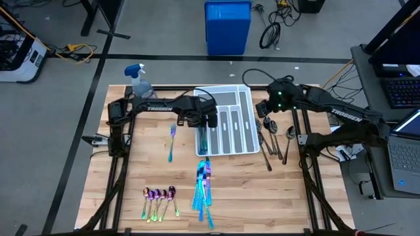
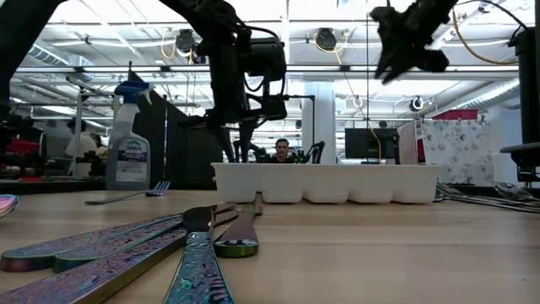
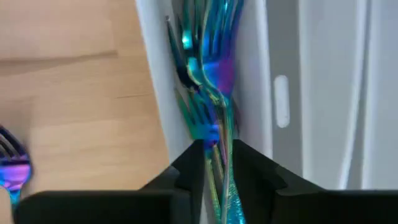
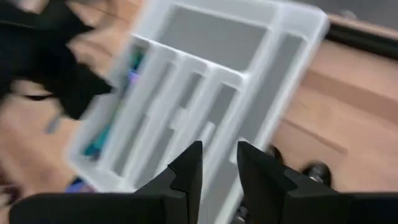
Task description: Sort silverware
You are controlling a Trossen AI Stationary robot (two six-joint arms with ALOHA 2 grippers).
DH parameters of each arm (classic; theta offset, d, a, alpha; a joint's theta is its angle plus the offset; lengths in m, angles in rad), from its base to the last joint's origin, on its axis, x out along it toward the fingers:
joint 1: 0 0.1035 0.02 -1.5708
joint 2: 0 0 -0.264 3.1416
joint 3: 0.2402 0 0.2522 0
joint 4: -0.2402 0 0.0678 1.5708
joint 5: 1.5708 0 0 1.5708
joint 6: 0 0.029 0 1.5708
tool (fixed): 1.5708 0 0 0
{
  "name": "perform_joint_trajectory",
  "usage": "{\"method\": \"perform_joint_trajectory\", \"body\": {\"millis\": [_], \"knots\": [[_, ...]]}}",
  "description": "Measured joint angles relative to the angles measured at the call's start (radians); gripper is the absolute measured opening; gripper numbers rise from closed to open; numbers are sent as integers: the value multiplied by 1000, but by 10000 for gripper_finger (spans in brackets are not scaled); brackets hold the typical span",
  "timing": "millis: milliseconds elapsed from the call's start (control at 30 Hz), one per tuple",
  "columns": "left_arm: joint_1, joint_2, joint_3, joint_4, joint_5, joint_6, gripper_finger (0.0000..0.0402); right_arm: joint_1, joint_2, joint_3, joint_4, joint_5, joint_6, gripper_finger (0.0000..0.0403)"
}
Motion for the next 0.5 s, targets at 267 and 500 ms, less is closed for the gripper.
{"method": "perform_joint_trajectory", "body": {"millis": [267,500], "knots": [[0,0,0,-20,36,102,111,-107,114,-48,-14,-4,10,77],[8,-1,-21,-33,21,129,111,-179,250,-50,65,-22,5,19]]}}
